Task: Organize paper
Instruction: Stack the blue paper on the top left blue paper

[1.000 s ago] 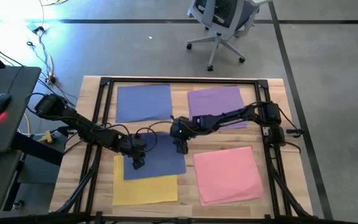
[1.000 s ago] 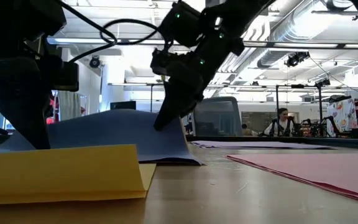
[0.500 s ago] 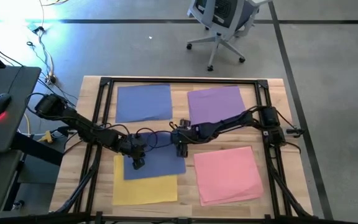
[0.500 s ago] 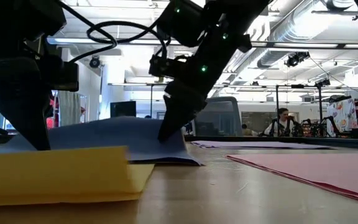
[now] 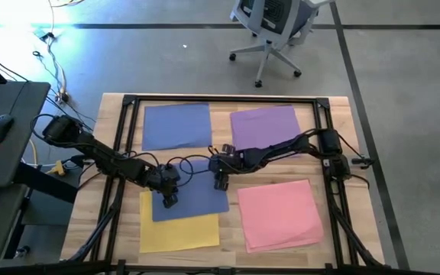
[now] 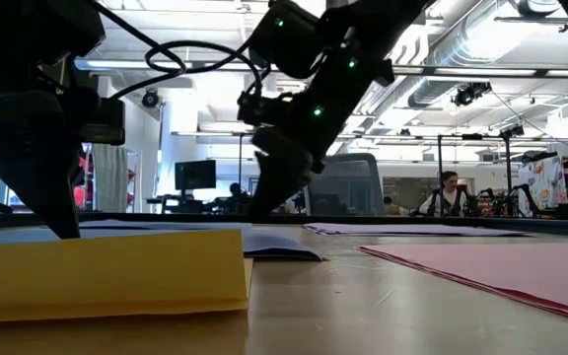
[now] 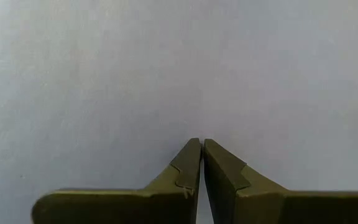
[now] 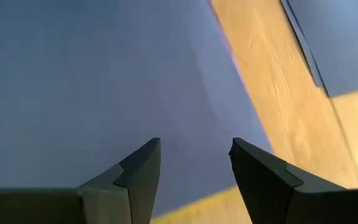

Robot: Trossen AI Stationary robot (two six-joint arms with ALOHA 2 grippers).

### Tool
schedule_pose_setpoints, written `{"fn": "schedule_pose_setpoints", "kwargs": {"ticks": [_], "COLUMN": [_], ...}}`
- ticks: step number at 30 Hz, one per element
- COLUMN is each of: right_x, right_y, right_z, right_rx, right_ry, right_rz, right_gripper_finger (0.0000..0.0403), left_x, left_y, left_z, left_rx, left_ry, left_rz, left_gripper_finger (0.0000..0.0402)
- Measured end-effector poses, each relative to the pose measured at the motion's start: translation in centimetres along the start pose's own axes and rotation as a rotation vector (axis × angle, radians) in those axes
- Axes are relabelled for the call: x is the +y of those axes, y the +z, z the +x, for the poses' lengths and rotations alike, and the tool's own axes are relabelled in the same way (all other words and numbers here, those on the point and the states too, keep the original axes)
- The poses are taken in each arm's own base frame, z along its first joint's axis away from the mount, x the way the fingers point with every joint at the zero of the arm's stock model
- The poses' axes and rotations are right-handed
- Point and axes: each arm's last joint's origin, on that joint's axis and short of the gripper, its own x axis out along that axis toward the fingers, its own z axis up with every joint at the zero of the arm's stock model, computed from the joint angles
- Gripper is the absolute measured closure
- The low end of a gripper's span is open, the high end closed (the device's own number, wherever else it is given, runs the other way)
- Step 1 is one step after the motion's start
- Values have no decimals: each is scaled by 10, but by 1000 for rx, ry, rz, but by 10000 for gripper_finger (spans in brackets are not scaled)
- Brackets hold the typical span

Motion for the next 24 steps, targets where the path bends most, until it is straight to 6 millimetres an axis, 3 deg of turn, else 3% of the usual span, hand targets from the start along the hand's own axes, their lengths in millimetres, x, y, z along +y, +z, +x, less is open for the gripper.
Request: {"fn": "schedule_pose_setpoints", "kwargs": {"ticks": [5, 9, 16, 24], "right_x": [-11, -6, 13, 28], "right_y": [-4, -5, -9, -9], "right_z": [21, 30, 23, -3], "right_rx": [18, 0, -4, -19], "right_ry": [35, 76, 49, -73], "right_rz": [91, 98, 90, 102], "right_gripper_finger": [230, 268, 391, 402], "left_x": [0, 0, 0, -10], "left_y": [0, 0, -1, 12], "left_z": [0, 0, 0, -23], "left_rx": [2, 4, 9, 23], "left_ry": [-1, 0, 1, 27], "left_rz": [0, 1, 11, 29], "left_gripper_finger": [402, 402, 402, 402]}}
